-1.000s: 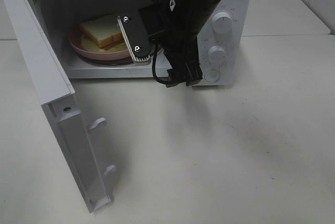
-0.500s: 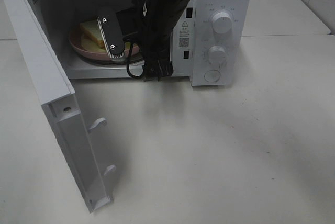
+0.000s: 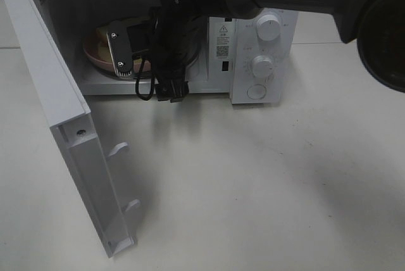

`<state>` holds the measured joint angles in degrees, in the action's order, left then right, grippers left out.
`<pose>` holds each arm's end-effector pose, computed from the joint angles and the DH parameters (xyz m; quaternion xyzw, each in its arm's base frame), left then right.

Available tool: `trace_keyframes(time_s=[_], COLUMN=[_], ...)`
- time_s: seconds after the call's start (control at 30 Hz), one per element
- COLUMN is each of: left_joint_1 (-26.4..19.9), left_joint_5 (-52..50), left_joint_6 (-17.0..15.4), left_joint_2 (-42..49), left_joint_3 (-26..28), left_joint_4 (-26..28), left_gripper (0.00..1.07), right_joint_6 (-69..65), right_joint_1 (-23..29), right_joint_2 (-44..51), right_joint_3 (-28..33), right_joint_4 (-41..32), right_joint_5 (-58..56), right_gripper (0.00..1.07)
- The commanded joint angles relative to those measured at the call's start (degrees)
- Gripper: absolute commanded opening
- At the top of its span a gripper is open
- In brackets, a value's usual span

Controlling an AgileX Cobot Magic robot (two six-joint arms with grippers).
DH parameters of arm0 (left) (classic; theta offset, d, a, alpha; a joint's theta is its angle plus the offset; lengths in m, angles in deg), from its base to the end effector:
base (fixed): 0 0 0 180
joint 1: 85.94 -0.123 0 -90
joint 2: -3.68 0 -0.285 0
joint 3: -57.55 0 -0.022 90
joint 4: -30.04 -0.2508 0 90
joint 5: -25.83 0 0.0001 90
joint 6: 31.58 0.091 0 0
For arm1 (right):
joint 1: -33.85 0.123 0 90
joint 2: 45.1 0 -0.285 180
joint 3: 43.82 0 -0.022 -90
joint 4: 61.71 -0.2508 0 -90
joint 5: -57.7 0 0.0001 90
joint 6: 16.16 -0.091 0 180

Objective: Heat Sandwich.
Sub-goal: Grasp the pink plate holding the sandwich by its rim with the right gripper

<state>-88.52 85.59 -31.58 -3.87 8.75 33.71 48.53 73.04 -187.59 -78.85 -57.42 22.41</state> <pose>-0.0041 -0.0052 0.2777 -0.0181 0.8479 -0.0201 0.5294 0.4109 0.3299 0.1699 -0.7592 0.5664 -0.0999 0.3046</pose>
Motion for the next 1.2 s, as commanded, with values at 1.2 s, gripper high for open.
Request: trace_keyframes(time_s=[1.2], left_joint_1=[-0.06], left_joint_5=[-0.69], left_joint_6=[0.0], left_joint_2=[1.15], left_joint_3=[-0.17], left_joint_4=[-0.52], left_gripper=[0.98], right_joint_6=[-1.03], right_joint_1=[-2.41], right_joint_2=[-13.81], right_joint_3=[-18.79], right_joint_4=[-1.38], right_joint_5=[-1.32], right_gripper=[0.9])
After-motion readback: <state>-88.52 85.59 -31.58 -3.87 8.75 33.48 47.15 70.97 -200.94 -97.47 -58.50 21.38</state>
